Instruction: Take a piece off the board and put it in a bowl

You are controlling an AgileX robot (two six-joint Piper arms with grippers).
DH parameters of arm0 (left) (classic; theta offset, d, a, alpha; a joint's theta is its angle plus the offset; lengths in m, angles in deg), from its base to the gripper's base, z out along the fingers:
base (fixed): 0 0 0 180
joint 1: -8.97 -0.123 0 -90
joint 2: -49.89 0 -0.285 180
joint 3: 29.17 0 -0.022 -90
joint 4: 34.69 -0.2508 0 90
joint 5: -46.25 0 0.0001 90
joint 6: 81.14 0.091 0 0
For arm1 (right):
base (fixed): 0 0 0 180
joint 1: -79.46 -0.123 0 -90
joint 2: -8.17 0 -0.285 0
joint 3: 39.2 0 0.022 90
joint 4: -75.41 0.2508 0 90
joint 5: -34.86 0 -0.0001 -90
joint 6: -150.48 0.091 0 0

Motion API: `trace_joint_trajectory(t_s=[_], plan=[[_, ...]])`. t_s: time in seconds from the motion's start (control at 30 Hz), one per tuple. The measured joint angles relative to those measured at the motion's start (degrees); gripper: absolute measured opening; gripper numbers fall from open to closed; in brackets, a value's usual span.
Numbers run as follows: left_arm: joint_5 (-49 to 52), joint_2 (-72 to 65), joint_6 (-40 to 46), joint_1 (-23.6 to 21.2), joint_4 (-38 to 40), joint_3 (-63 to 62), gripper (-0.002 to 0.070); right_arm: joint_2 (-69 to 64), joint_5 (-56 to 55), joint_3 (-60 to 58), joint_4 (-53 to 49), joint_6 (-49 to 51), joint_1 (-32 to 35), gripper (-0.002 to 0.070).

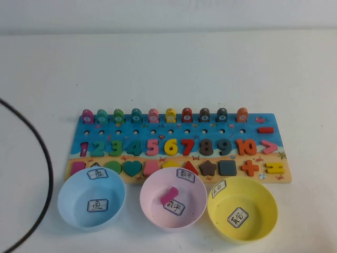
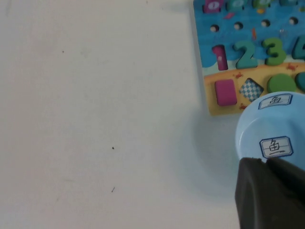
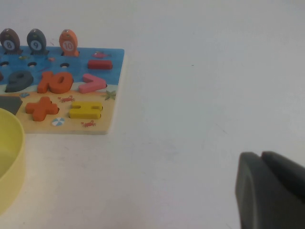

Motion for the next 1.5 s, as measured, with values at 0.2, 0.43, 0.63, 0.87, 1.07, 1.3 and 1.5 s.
trace_joint_trajectory(t_s=[0.2, 0.43, 0.63, 0.87, 1.07, 1.3, 1.5], plan=[[7.9, -18.1, 2.7, 0.0, 0.0, -14.2, -0.0004, 0.0, 0.0, 0.0, 0.0, 0.0, 0.0, -0.0018], [10.2, -33.1, 3.1, 1.1, 0.0, -28.5, -0.0004, 0.0, 0.0, 0.0, 0.0, 0.0, 0.0, -0.0018], [10.3, -42.4, 3.1, 5.8, -1.8, -36.8, -0.0004, 0.0, 0.0, 0.0, 0.0, 0.0, 0.0, -0.0018], [10.3, -54.1, 2.8, 8.5, -2.0, -45.1, -0.0005, 0.0, 0.0, 0.0, 0.0, 0.0, 0.0, -0.0018], [10.3, -62.4, 0.7, 8.5, -2.0, -51.3, -0.0005, 0.0, 0.0, 0.0, 0.0, 0.0, 0.0, -0.0018], [10.2, -68.7, 0.6, 8.5, -0.4, -54.2, 0.0000, 0.0, 0.0, 0.0, 0.0, 0.0, 0.0, -0.0018], [10.1, -71.4, -0.9, 6.6, 1.5, -54.4, 0.0144, 0.0, 0.0, 0.0, 0.0, 0.0, 0.0, -0.0018]])
